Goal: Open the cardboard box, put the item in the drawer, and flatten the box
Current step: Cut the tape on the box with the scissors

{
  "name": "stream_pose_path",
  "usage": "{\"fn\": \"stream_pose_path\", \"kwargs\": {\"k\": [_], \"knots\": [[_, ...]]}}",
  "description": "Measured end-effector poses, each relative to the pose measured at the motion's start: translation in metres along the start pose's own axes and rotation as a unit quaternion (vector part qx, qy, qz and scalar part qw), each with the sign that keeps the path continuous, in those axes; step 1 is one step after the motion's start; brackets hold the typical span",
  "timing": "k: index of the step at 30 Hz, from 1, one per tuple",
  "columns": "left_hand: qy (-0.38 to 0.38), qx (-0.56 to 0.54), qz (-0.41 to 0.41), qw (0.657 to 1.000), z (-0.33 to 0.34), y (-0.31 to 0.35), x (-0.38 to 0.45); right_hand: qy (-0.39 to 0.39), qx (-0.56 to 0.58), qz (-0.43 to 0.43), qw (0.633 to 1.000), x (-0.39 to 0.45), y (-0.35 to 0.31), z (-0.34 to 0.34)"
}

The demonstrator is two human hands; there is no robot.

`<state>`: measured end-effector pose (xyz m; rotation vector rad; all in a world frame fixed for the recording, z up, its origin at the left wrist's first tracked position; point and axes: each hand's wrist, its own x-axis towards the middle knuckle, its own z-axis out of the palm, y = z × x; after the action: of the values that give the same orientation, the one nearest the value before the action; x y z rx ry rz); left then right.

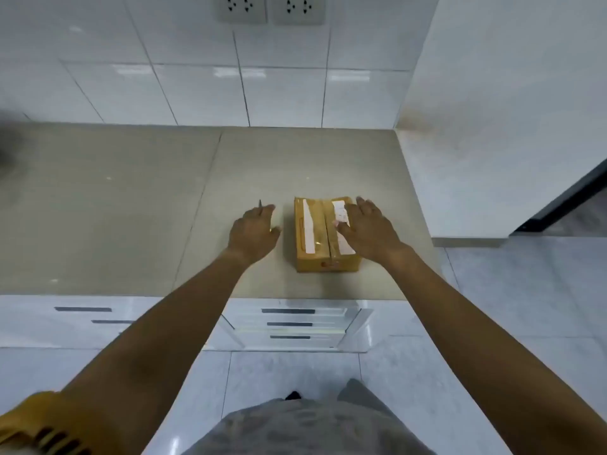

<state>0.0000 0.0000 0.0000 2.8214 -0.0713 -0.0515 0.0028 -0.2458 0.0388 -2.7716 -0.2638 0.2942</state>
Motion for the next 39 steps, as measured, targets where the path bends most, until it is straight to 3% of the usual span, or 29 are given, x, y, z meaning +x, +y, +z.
{"fn": "stream_pose_path", "kwargs": {"k": [3, 9, 15, 17, 21, 24, 26, 28, 29, 32, 34, 39], "knots": [[0.006, 0.062, -0.062, 0.996, 0.015, -0.013, 0.005, 0.008, -0.015, -0.001, 1.0, -0.003, 0.007, 0.01], [-0.095, 0.047, -0.179, 0.978, 0.044, -0.002, 0.018, 0.026, -0.014, -0.013, 0.999, 0.0, 0.019, 0.014], [-0.033, 0.135, -0.197, 0.971, 0.056, 0.019, 0.019, 0.023, -0.013, -0.055, 0.998, 0.02, 0.027, 0.018], [-0.035, 0.122, -0.189, 0.974, 0.051, 0.018, 0.022, 0.002, -0.029, -0.08, 0.996, 0.026, 0.027, 0.025], [-0.018, 0.11, -0.104, 0.988, 0.041, -0.009, 0.022, -0.127, -0.026, -0.124, 0.984, 0.036, 0.028, 0.028], [0.007, -0.066, -0.122, 0.99, 0.022, -0.032, 0.015, -0.18, -0.063, -0.16, 0.969, 0.038, 0.034, 0.025], [0.048, -0.235, -0.138, 0.961, 0.005, -0.034, -0.006, -0.178, -0.106, -0.174, 0.963, 0.037, 0.037, 0.027], [0.039, -0.328, -0.067, 0.941, -0.012, -0.03, -0.041, -0.158, -0.12, -0.178, 0.964, 0.037, 0.04, 0.034], [0.014, -0.307, -0.001, 0.952, -0.018, -0.028, -0.059, -0.147, -0.119, -0.178, 0.966, 0.037, 0.04, 0.037], [-0.074, -0.085, 0.155, 0.981, -0.019, -0.023, -0.087, -0.116, -0.113, -0.187, 0.969, 0.038, 0.042, 0.044], [-0.108, -0.016, 0.164, 0.98, -0.009, -0.021, -0.085, -0.105, -0.109, -0.196, 0.969, 0.037, 0.044, 0.045], [-0.074, -0.033, 0.114, 0.99, 0.011, -0.009, -0.068, -0.091, -0.106, -0.21, 0.968, 0.039, 0.047, 0.049]]}}
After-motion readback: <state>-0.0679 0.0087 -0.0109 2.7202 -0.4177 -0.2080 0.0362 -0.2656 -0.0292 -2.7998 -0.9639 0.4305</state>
